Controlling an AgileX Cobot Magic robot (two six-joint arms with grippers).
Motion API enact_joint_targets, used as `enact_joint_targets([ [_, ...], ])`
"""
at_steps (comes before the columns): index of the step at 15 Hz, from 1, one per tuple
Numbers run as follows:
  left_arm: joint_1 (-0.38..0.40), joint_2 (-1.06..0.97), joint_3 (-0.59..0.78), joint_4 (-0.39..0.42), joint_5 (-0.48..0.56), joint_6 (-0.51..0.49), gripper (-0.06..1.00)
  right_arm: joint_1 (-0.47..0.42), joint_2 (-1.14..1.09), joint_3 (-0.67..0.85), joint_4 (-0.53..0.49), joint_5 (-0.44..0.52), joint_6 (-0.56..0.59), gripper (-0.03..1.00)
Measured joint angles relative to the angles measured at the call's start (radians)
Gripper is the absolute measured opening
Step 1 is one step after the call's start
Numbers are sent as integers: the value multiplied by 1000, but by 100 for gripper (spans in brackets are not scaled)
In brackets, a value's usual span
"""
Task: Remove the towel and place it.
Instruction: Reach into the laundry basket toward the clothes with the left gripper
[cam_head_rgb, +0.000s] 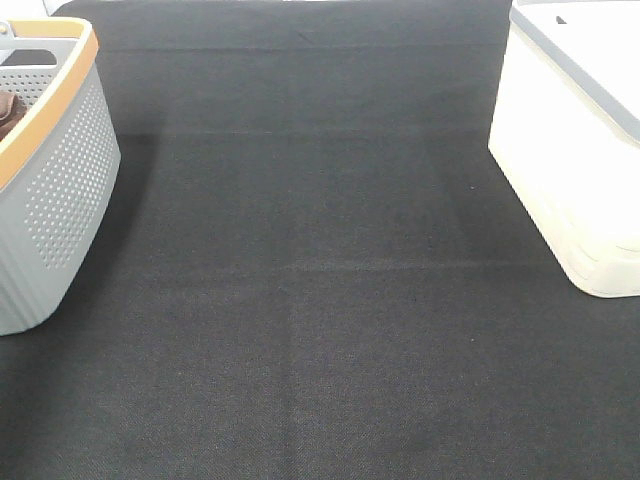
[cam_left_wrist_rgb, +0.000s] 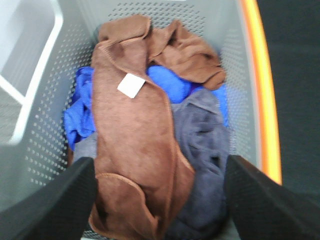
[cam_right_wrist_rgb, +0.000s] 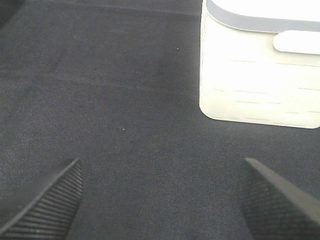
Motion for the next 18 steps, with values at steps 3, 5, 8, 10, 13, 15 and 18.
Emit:
enact_joint_targets([
  [3, 0, 151, -97, 97, 30, -90, 69, 0, 0, 0, 0, 0, 0, 80],
  [5, 0, 239, -167, 143, 81, -121, 69, 0, 0, 0, 0, 0, 0, 80],
  [8, 0, 332, -244, 163, 119, -127, 69, 0, 0, 0, 0, 0, 0, 80],
  [10, 5, 425, -337, 164, 162, -130, 69, 0, 0, 0, 0, 0, 0, 80],
  [13, 104, 541, -437, 74, 179, -119, 69, 0, 0, 0, 1, 0, 0, 80],
  [15, 160, 599, -480, 7, 181, -76, 69, 0, 0, 0, 1, 0, 0, 80],
  [18, 222, 695, -560, -75, 181, -33, 69, 0, 0, 0, 1, 0, 0, 80],
])
